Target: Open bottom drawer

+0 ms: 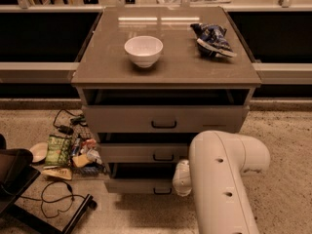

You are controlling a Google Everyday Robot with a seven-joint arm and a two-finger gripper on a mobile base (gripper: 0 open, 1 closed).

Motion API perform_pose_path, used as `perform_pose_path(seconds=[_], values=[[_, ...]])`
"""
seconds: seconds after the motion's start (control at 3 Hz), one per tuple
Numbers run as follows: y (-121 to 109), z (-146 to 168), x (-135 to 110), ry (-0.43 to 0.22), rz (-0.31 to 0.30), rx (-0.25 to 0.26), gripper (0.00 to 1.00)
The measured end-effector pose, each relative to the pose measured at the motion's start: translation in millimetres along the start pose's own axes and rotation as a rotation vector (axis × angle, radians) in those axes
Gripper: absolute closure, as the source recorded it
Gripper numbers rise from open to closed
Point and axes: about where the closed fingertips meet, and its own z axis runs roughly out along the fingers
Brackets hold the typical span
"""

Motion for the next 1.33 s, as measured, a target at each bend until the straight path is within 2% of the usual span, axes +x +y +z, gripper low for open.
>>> perform_pose_path(seconds=[0.33, 0.67, 1.0, 1.33], values=[[0.0, -0.1, 0.0, 0.0, 0.0, 0.0, 0.94], [21.9, -6.7, 12.7, -0.005, 0.051, -0.005, 1.0], [39.1, -6.8, 16.2, -0.02, 0.074, -0.013, 1.0], [59.8, -4.6, 24.5, -0.042, 0.134, -0.017, 1.0]])
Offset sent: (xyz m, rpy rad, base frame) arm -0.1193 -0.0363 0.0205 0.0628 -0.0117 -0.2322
